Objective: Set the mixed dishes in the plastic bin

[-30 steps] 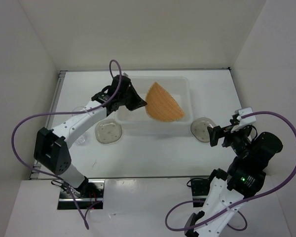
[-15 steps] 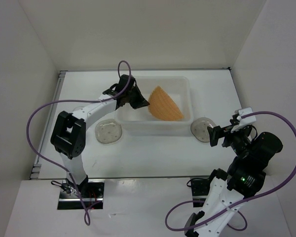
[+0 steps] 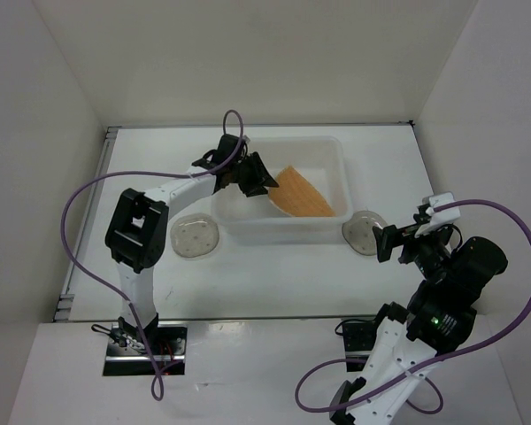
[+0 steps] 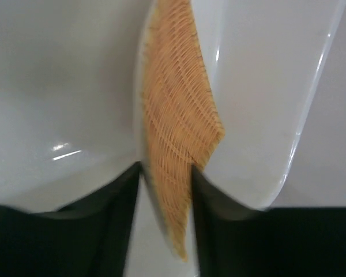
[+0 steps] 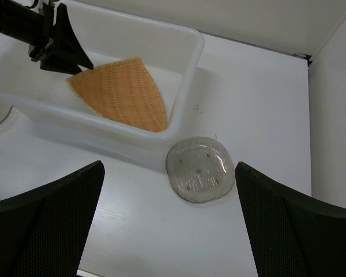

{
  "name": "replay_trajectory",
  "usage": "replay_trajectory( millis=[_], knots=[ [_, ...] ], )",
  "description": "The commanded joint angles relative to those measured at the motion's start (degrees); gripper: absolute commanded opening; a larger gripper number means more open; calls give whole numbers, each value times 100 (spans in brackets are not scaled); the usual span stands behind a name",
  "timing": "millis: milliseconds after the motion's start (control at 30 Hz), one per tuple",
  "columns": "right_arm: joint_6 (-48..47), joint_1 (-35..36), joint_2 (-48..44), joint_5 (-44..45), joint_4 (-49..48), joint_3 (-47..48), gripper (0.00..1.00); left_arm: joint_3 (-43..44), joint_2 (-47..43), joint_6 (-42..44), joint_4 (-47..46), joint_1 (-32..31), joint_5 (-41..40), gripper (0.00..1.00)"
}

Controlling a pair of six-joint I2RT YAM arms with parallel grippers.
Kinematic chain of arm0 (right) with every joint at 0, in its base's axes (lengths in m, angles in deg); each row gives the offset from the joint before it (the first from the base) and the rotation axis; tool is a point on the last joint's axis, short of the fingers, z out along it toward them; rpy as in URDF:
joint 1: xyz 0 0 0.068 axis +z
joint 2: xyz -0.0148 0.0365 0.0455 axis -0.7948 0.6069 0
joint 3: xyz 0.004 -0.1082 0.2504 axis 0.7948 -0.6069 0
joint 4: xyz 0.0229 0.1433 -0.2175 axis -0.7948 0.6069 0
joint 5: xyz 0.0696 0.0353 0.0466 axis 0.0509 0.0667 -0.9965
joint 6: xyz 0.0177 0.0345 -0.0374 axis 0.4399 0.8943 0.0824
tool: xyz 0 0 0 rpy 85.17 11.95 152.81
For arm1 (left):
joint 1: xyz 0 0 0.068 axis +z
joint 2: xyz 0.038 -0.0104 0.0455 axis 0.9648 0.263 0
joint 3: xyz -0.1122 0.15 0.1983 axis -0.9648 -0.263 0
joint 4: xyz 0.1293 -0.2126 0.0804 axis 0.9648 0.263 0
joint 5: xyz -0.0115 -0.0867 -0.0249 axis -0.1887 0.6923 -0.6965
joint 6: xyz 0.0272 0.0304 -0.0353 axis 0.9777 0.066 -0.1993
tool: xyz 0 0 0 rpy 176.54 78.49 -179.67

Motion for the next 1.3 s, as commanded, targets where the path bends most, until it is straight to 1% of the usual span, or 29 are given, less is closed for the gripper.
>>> replay_trajectory(
  millis=[0, 33, 100, 133, 167, 200, 233, 267, 300, 333, 367, 400, 433, 467, 500, 533, 567, 600, 633, 667, 700, 733, 800, 867, 933, 967, 1033, 1133, 1267],
  knots=[
    [65, -87, 59, 18, -132, 93, 98, 259, 8, 232, -367, 20, 303, 55],
    [65, -87, 59, 18, -132, 93, 98, 259, 8, 232, -315, 20, 364, 64],
    [65, -87, 59, 18, -132, 93, 98, 259, -123, 364, -200, 73, 365, 70],
    [65, -87, 59, 18, -132, 93, 98, 259, -185, 364, -148, 73, 365, 70],
    [65, -87, 59, 18, -132, 93, 98, 259, -351, 451, -86, 125, 243, 73],
    [65, -87, 59, 18, -184, 93, 98, 259, -474, 609, 132, 126, 146, 80],
    [65, -87, 59, 18, -184, 93, 98, 259, -623, 697, 265, 126, -12, 84],
    [65, -87, 59, 18, -184, 93, 98, 129, -1025, 777, 379, 126, -422, 87],
    [65, -87, 59, 18, -184, 93, 98, 23, -1264, 838, 554, 126, -652, 88],
    [65, -87, 59, 18, -184, 93, 98, -109, -1780, 900, 556, 126, -881, 94],
    [65, -87, 59, 18, -184, 93, 98, -414, -2055, 900, 661, 178, -1266, 96],
    [65, -87, 59, 18, -184, 93, 98, -574, -2310, 900, 731, 239, -1427, 100],
    [65, -87, 59, 18, -184, 93, 98, -689, -2556, 900, 828, 292, -1533, 100],
    [65, -87, 59, 18, -184, 93, 98, -812, -3019, 900, 916, 354, -1603, 100],
    [65, -87, 59, 18, -184, 93, 98, -1144, -3268, 848, 1056, 459, -1674, 100],
    [65, -87, 59, 18, -184, 93, 98, -1364, -3784, 630, 1127, 521, -1674, 100],
    [65, -87, -2, 18, -184, 93, 98, -1663, -4067, 506, 1127, 582, -1744, 100],
    [65, -87, -3, 18, -184, 93, 98, -1996, -4357, 392, 1023, 644, -1649, 100],
    [65, -87, -3, 18, -184, 93, 98, -2669, -4908, 95, 1022, 801, -1648, 100],
    [65, -140, -3, 18, -184, 93, 98, -2972, -5183, -47, 952, 881, -1596, 100],
    [65, -140, -3, 18, -184, 93, 98, -3219, -5439, -179, 1030, 951, -1682, 100],
    [65, -140, -3, 18, -184, 93, 98, -3430, -5920, -337, 1126, 1013, -1744, 100],
    [65, -140, -56, 18, -184, 93, 98, -3896, -6527, -523, 1215, 1013, -1946, 100],
    [65, -140, -56, 18, -184, 93, 98, -4335, -6846, -821, 1286, 1066, -1999, 100],
    [65, -140, -56, 18, -184, 93, 98, -4574, -7206, -1163, 1443, 1066, -1999, 100],
    [65, -140, -56, 18, -184, 93, 98, -4853, -7434, -1278, 1444, 1066, -1999, 100],
    [65, -140, -56, 18, -184, 93, 98, -5127, -7629, -1567, 1444, 1066, -1999, 100],
    [65, -140, -56, 18, -184, 93, 98, -5531, -7743, -1841, 1444, 1066, -2122, 100],
    [65, -140, -56, 18, -184, 93, 98, -5971, -7639, -2219, 1189, 1119, -2184, 100]
  ],
)
